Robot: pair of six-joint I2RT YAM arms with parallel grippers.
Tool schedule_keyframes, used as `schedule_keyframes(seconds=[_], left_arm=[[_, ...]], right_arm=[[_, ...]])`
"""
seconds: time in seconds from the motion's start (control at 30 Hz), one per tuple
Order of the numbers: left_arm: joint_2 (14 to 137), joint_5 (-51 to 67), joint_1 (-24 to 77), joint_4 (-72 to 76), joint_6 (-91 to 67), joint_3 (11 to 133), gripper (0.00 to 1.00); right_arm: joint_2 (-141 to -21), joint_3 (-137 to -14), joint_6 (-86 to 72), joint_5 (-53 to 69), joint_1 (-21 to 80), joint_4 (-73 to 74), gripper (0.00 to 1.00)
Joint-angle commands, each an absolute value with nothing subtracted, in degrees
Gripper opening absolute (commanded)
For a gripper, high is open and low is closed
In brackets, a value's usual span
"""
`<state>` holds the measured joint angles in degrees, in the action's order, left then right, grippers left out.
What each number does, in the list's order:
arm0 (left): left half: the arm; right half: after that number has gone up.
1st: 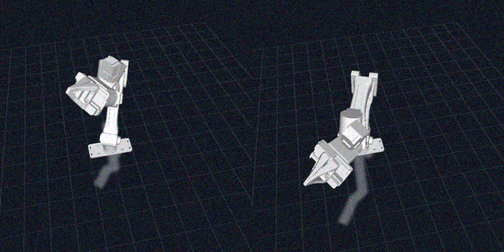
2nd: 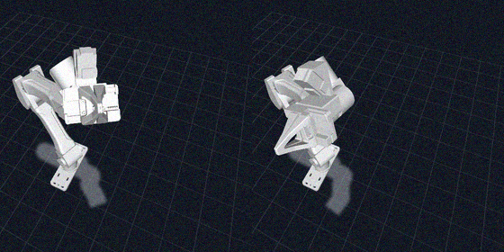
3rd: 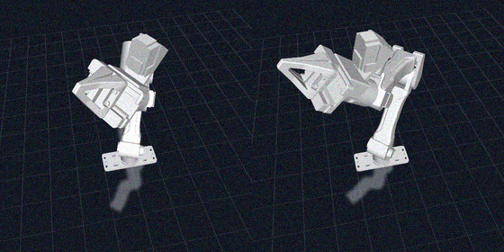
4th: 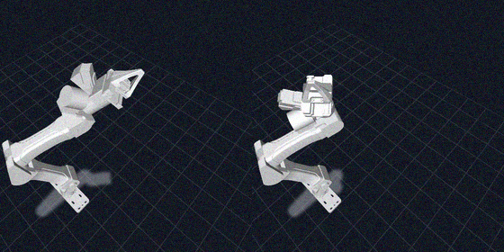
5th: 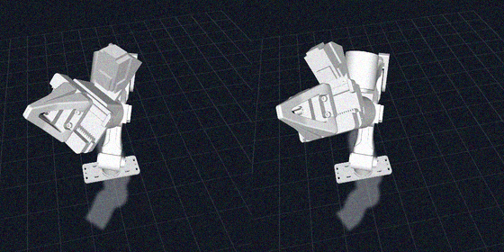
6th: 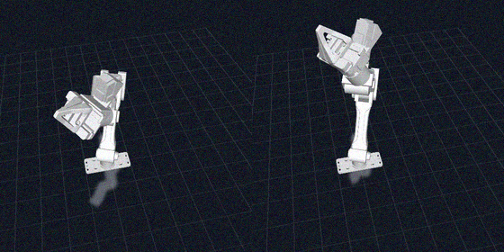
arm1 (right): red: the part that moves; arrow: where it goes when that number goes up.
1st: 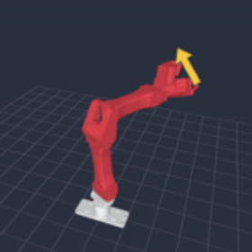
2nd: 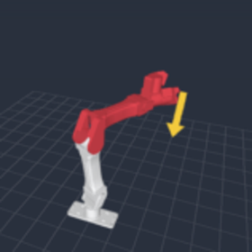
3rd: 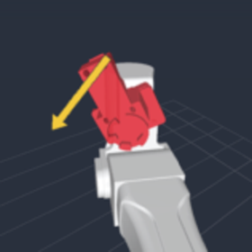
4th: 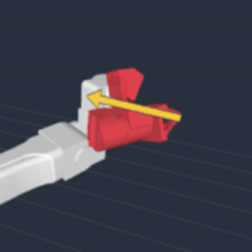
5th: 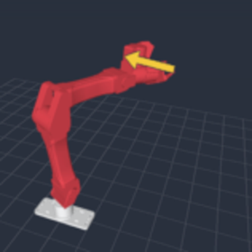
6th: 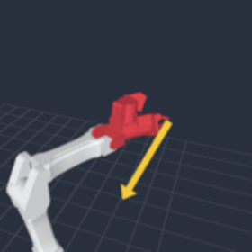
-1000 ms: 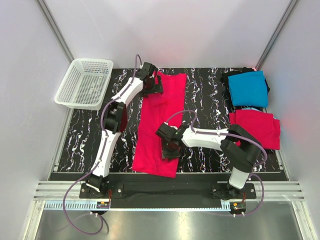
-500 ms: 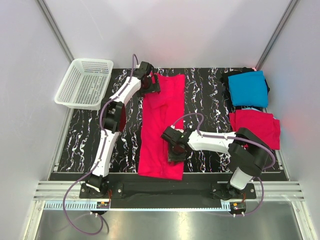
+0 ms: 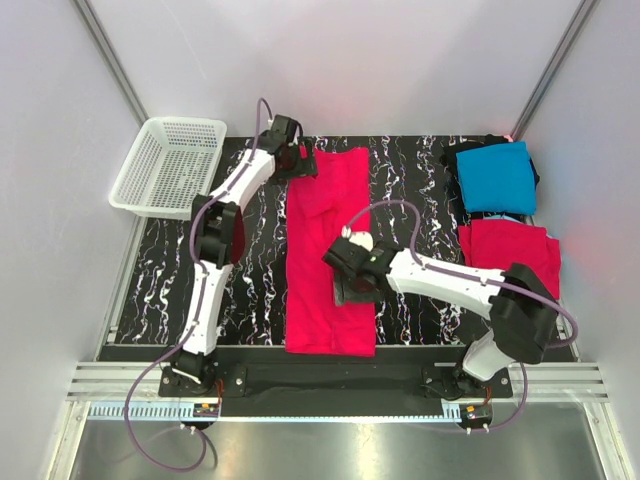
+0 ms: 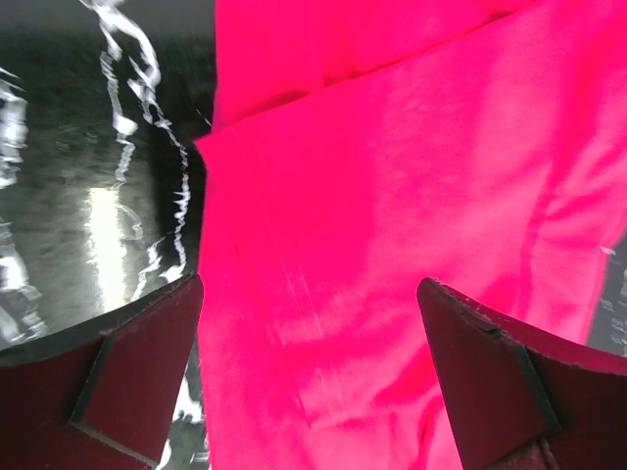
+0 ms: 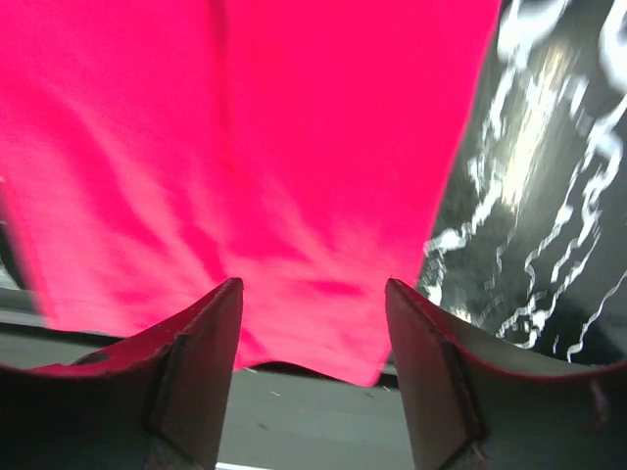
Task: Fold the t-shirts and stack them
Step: Fold the tshirt
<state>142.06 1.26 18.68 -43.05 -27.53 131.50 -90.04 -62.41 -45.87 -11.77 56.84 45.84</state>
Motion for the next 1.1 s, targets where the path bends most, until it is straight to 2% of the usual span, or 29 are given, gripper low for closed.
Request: schedule_keyframes(seconds=[0.0, 0.27, 0.47, 0.7, 0.83, 0.87, 0.93, 1.0, 1.07], left_arm=[[132.3, 0.1, 17.7, -39.9, -25.8, 130.0, 0.99], [120.1, -4.8, 17.3, -41.4, -28.9, 116.0, 0.99], [113.6, 5.4, 17.7, -41.5, -29.7, 105.2, 0.99], [114.5, 7.8, 18.7, -41.8, -30.6, 100.2, 0.99], [116.9, 10.0, 19.2, -41.7, -30.6, 101.8, 0.99], [118.1, 11.6, 19.2, -41.6, -30.5, 102.4, 0.99], [119.6, 14.1, 19.4, -40.6, -30.6, 104.9, 0.99], [122.5, 18.4, 19.7, -39.6, -30.8, 106.9, 0.99], [124.4, 19.9, 20.0, -39.2, -31.5, 110.3, 0.99]], right_arm=[[-87.3, -67.8, -43.3, -18.9, 55.5, 48.3, 0.69], [-95.0, -74.3, -33.9, -10.8, 34.0, 43.0, 0.70], [-108.6, -90.9, -22.9, -3.3, 29.7, 39.2, 0.68], [-122.9, -107.9, -20.1, 3.6, 25.6, 38.7, 0.66], [-129.9, -112.8, -20.5, 4.5, 22.3, 38.6, 0.47], [-130.9, -113.6, -20.5, 5.2, 22.0, 38.5, 0.29], [-133.6, -115.9, -20.5, 6.5, 21.5, 38.7, 0.10], [-135.0, -117.2, -20.6, 6.9, 21.1, 38.7, 0.00], [-136.6, -118.8, -20.5, 7.6, 21.1, 38.5, 0.00]])
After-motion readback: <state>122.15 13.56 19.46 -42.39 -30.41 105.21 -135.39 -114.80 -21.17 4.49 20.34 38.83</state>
